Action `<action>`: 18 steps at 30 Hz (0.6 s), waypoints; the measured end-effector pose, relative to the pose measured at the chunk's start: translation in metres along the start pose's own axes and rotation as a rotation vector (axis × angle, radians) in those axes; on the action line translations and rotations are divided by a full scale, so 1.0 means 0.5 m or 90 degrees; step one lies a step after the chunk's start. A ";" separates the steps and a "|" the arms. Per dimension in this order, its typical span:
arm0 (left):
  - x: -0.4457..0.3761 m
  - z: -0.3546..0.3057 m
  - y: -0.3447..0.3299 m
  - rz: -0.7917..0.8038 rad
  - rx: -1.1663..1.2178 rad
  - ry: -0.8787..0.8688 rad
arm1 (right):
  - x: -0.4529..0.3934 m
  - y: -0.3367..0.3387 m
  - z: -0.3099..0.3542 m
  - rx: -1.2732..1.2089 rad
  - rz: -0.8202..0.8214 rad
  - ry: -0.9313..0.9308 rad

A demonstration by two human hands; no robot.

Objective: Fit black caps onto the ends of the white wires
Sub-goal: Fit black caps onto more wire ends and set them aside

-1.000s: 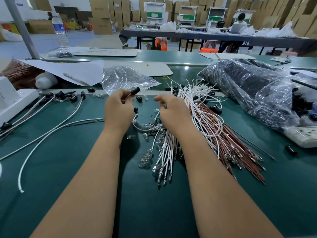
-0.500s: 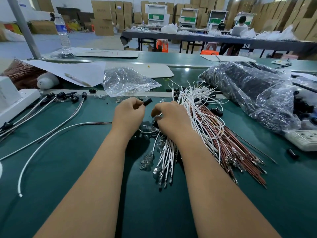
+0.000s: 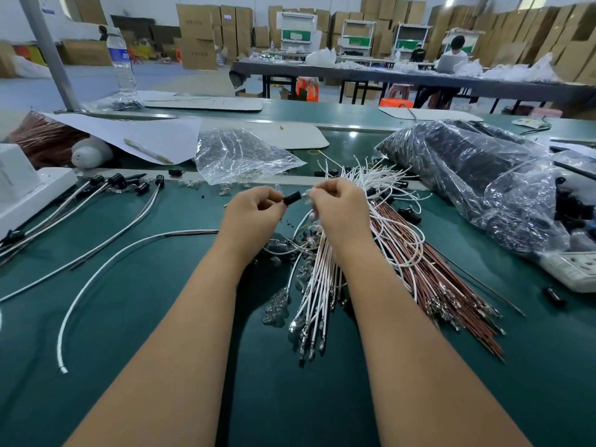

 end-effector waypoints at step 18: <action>0.007 -0.009 0.003 0.017 0.044 -0.055 | -0.005 0.004 -0.005 -0.206 0.032 -0.069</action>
Point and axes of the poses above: each hand's wrist, its own x-axis away from the middle knuckle, its own y-axis out of the back of the hand, z = x × y, the point moved 2 cm from there along -x, towards the middle knuckle, and after that the axes turned 7 degrees about -y, right-handed, at the moved point
